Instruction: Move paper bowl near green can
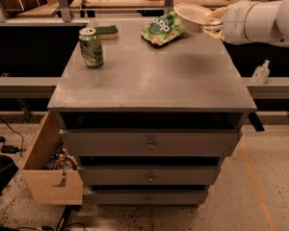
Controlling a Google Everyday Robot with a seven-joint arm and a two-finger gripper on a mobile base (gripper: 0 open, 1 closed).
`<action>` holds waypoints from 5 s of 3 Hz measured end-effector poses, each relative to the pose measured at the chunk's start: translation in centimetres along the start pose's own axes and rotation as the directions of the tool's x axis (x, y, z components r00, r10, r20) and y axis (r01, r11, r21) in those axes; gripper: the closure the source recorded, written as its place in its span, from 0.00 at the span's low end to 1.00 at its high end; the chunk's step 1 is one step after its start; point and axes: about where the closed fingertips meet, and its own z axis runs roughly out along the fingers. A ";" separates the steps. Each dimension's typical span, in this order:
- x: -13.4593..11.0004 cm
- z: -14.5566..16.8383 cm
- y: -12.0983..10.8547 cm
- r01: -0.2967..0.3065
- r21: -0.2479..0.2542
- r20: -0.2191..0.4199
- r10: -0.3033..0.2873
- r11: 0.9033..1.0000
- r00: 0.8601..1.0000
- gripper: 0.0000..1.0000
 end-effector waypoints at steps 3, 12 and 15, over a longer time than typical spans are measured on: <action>-7.4 3.2 7.2 0.035 -0.131 0.200 -0.008 0.991 0.980 1.00; -14.3 9.4 11.0 0.276 -0.069 0.331 -0.239 0.959 0.913 0.60; -14.9 9.7 11.3 0.278 -0.072 0.341 -0.238 0.958 0.909 0.00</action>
Offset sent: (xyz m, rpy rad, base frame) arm -0.0357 0.0982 -0.0566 0.0267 0.0940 0.2944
